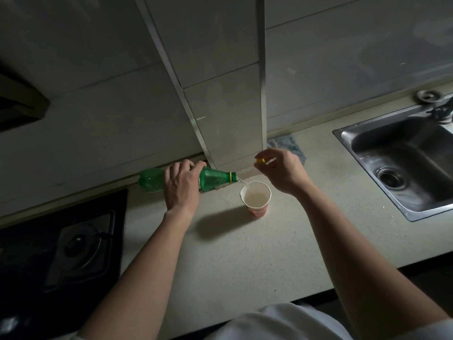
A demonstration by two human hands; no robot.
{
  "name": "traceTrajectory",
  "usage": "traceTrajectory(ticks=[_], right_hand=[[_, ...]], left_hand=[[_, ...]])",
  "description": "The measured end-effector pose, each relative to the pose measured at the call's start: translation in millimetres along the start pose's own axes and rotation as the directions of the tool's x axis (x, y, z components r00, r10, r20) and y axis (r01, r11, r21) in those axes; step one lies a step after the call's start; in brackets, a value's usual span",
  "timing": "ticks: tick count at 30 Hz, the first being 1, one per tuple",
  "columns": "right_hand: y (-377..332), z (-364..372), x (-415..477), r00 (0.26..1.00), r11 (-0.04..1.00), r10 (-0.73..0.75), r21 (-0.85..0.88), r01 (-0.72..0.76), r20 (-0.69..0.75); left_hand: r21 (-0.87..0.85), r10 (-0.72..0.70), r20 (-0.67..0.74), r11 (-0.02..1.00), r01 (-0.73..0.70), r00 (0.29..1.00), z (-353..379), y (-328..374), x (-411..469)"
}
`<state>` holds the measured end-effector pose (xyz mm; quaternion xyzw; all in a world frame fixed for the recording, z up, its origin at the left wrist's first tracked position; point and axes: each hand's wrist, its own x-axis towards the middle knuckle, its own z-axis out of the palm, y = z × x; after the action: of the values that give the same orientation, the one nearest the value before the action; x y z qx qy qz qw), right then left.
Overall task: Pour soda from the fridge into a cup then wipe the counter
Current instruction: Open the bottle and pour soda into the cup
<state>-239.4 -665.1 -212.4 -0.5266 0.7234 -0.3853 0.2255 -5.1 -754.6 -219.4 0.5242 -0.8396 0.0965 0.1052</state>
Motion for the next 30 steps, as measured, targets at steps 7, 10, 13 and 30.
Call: traceTrajectory(ticks=[7, 10, 13, 30], right_hand=[[-2.2, -0.4, 1.1, 1.0, 1.0, -0.005, 0.0, 0.005, 0.007], [-1.8, 0.8, 1.0, 1.0, 1.0, -0.005, -0.007, 0.005, 0.006], [-1.7, 2.0, 0.1, 1.0, 1.0, -0.01, -0.007, 0.01, 0.009], [-1.9, 4.0, 0.1, 1.0, 1.0, -0.004, 0.013, 0.003, 0.018]], left_hand=[[0.007, 0.005, -0.003, 1.0, -0.005, 1.0, -0.5, -2.0, 0.8], [0.005, 0.006, -0.006, 1.0, -0.006, 1.0, -1.1, -2.3, 1.5], [0.008, 0.009, -0.007, 1.0, -0.009, 1.0, -1.2, -1.8, 2.0], [0.002, 0.015, -0.018, 1.0, -0.015, 1.0, 1.4, -3.1, 7.1]])
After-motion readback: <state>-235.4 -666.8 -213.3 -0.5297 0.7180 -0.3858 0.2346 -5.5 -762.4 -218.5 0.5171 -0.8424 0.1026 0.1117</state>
